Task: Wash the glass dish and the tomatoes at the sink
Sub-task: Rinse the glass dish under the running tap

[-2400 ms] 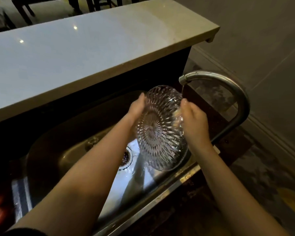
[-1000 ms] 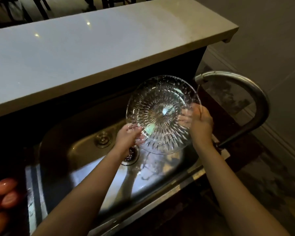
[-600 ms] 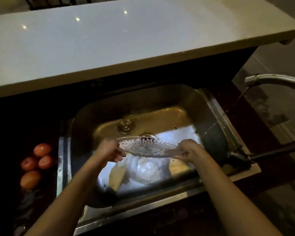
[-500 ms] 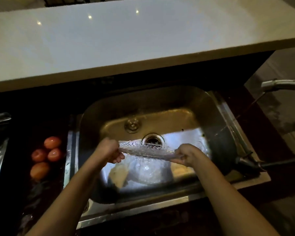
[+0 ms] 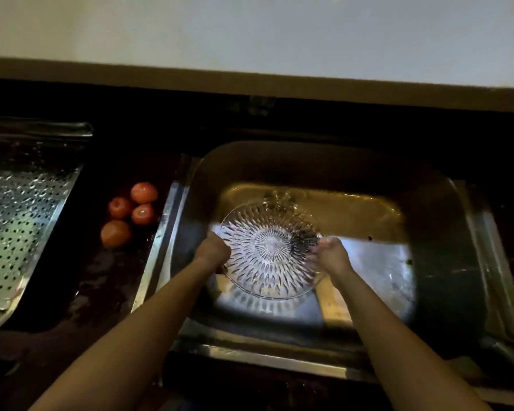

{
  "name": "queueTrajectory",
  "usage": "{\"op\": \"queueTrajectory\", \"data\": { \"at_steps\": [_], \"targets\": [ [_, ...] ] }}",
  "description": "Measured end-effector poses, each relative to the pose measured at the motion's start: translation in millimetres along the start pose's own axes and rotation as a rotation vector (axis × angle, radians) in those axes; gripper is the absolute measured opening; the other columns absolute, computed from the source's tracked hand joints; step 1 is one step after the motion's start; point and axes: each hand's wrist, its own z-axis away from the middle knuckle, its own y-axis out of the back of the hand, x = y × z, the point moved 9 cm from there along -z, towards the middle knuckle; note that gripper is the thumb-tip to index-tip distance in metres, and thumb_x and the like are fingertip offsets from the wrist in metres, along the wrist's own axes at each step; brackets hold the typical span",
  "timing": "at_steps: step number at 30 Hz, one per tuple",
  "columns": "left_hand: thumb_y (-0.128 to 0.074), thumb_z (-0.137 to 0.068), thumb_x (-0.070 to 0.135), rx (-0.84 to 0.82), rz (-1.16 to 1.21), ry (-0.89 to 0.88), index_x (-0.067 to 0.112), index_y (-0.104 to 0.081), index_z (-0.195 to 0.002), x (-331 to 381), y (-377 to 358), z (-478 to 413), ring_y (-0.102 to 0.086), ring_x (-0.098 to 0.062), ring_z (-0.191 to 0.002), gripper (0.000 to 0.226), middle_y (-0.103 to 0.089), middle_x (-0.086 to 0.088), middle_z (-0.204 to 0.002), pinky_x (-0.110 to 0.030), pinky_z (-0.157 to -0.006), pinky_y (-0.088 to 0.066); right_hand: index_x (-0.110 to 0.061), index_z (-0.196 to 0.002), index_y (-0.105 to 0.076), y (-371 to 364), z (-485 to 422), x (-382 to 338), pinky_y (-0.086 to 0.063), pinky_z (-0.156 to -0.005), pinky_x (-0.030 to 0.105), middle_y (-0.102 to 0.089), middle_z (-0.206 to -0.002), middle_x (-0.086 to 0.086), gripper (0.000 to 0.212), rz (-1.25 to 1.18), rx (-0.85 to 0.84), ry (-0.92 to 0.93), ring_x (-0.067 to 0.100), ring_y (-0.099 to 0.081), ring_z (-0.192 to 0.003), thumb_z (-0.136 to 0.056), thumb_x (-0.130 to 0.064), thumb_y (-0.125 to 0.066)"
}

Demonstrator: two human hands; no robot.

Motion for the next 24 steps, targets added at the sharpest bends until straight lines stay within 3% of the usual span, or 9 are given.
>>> {"op": "queueTrajectory", "data": {
  "at_steps": [3, 5, 6, 8, 12, 15, 17, 18, 24],
  "targets": [
    [-0.045, -0.094, 0.010, -0.055, -0.055, 0.089, -0.002, -0.046, -0.130, -18.0, -13.2, -11.8, -0.059, -0.024, -0.101, 0.038, -0.054, -0.022, -0.129, -0.030, -0.085, -0.048, -0.005, -0.099, -0.050, 0.0, -15.3, -2.4, -0.046, -0.078, 0.039, -0.057, -0.099, 0.021, 0.011, 0.455, 0.081, 0.202, 0.027, -0.052, -0.085, -0.094, -0.005, -0.040],
    [-0.049, -0.092, 0.011, -0.027, 0.063, 0.175, 0.001, -0.044, -0.132, -26.7, -15.5, -14.7, -0.060, -0.022, -0.090, 0.042, -0.053, -0.024, -0.129, -0.028, -0.077, -0.047, -0.003, -0.092, -0.052, -4.7, -19.5, 1.0, -0.041, -0.078, 0.037, -0.059, -0.098, 0.023, 0.009, 0.575, 0.092, 0.261, 0.032, -0.056, -0.091, -0.091, -0.004, -0.044],
    [-0.051, -0.091, 0.014, -0.013, 0.031, 0.175, 0.001, -0.048, -0.129, -27.9, -18.1, -22.1, -0.059, -0.026, -0.102, 0.040, -0.050, -0.025, -0.132, -0.028, -0.080, -0.043, -0.001, -0.091, -0.055, -6.8, -21.3, 2.0, -0.039, -0.075, 0.035, -0.060, -0.098, 0.025, 0.010, 0.608, 0.105, 0.274, 0.035, -0.057, -0.092, -0.090, -0.003, -0.045],
    [-0.046, -0.094, 0.016, -0.050, -0.092, 0.108, 0.001, -0.054, -0.123, -31.8, -27.5, -19.7, -0.048, -0.032, -0.124, 0.033, -0.044, -0.025, -0.137, -0.031, -0.089, -0.039, -0.001, -0.086, -0.059, -9.9, -25.9, 3.8, -0.043, -0.073, 0.032, -0.060, -0.103, 0.026, 0.010, 0.616, 0.132, 0.271, 0.038, -0.060, -0.090, -0.088, -0.002, -0.049],
    [-0.035, -0.096, 0.013, -0.010, -0.198, 0.058, 0.002, -0.057, -0.120, -33.9, -34.1, -29.8, -0.044, -0.037, -0.126, 0.034, -0.051, -0.021, -0.134, -0.044, -0.108, -0.028, -0.006, -0.095, -0.053, -14.9, -34.2, 19.2, -0.049, -0.087, 0.054, -0.042, -0.123, 0.021, 0.011, 0.563, 0.128, 0.193, 0.042, -0.061, -0.094, -0.088, 0.001, -0.050],
    [-0.037, -0.095, 0.014, -0.036, -0.003, 0.098, 0.002, -0.054, -0.122, -35.9, -40.1, -26.1, -0.045, -0.038, -0.123, 0.034, -0.054, -0.019, -0.130, -0.037, -0.103, -0.033, -0.003, -0.118, -0.053, -15.7, -39.0, 21.2, -0.049, -0.090, 0.047, -0.047, -0.127, 0.022, 0.033, 0.612, 0.171, 0.177, 0.041, -0.059, -0.102, -0.085, 0.003, -0.053],
    [-0.046, -0.091, 0.012, 0.031, 0.195, 0.168, 0.000, -0.041, -0.133, -41.9, -33.2, -26.3, -0.042, -0.039, -0.126, 0.044, -0.044, -0.022, -0.138, -0.019, -0.077, -0.036, -0.004, -0.121, -0.052, -12.0, -39.1, 21.8, -0.046, -0.089, 0.038, -0.056, -0.124, 0.022, 0.041, 0.594, 0.212, 0.135, 0.038, -0.057, -0.109, -0.082, 0.006, -0.054],
    [-0.050, -0.089, 0.011, 0.060, 0.068, 0.111, 0.000, -0.038, -0.135, -38.2, -29.3, -26.8, -0.043, -0.038, -0.126, 0.049, -0.042, -0.022, -0.139, -0.021, -0.071, -0.036, -0.003, -0.122, -0.052, -10.3, -38.1, 22.4, -0.045, -0.090, 0.036, -0.057, -0.124, 0.021, 0.041, 0.582, 0.223, 0.112, 0.037, -0.055, -0.111, -0.081, 0.006, -0.053],
    [-0.045, -0.092, 0.013, 0.024, -0.188, -0.094, -0.003, -0.056, -0.120, -23.1, -10.9, -4.1, -0.054, -0.034, -0.117, 0.033, -0.057, -0.022, -0.126, -0.035, -0.094, -0.043, 0.001, -0.124, -0.048, -17.4, -8.3, -2.6, -0.040, -0.098, 0.047, -0.045, -0.129, 0.025, 0.044, 0.694, 0.353, 0.117, 0.042, -0.042, -0.120, -0.084, -0.014, -0.060]
  ]
}}
